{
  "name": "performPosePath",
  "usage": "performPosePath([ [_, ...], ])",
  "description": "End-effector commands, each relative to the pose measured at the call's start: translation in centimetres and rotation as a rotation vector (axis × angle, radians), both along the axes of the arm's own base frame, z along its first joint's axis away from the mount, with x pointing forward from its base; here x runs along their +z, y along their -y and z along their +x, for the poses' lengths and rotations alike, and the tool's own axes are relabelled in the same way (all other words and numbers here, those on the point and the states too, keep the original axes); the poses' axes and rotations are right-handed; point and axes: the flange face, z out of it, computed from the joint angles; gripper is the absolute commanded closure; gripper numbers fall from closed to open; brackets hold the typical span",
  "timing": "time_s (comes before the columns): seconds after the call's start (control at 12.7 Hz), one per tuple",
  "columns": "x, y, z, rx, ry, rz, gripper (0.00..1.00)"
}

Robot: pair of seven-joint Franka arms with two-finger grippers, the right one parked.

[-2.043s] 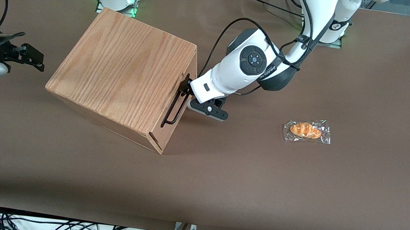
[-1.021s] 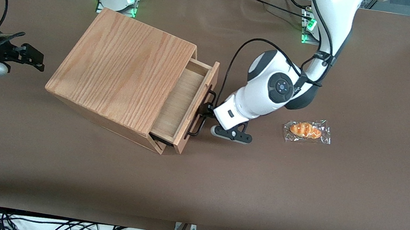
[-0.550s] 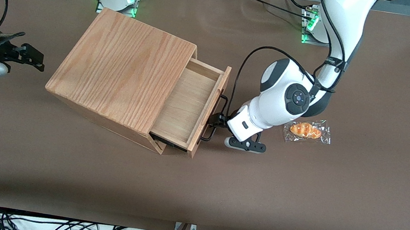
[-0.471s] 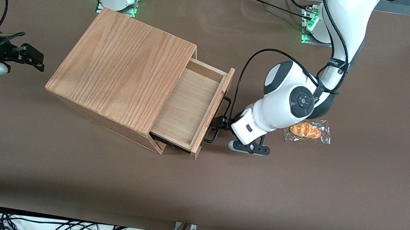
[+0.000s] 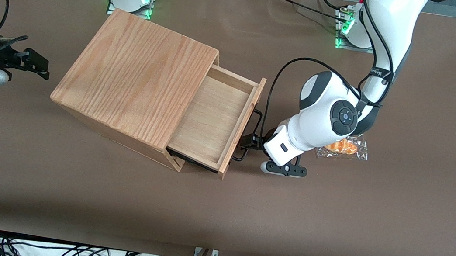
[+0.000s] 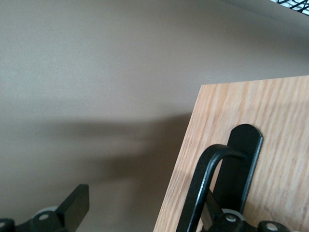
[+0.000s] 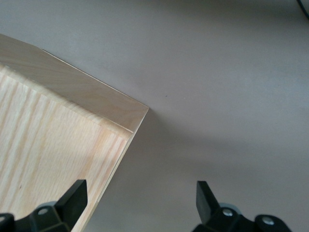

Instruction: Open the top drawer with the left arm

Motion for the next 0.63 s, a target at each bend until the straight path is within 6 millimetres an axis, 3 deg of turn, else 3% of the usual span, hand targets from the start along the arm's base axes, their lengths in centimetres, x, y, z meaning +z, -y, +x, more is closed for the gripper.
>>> performPosePath([
  [0.0,2.4,-1.8,1.2,0.021,-0.027,-0.038,0.00],
  [0.31,4.3,-3.1,1.8,0.025,-0.065,-0.060,0.00],
  [0.55,5.7,-7.2,3.0,0.047,-0.100,-0.054,0.00],
])
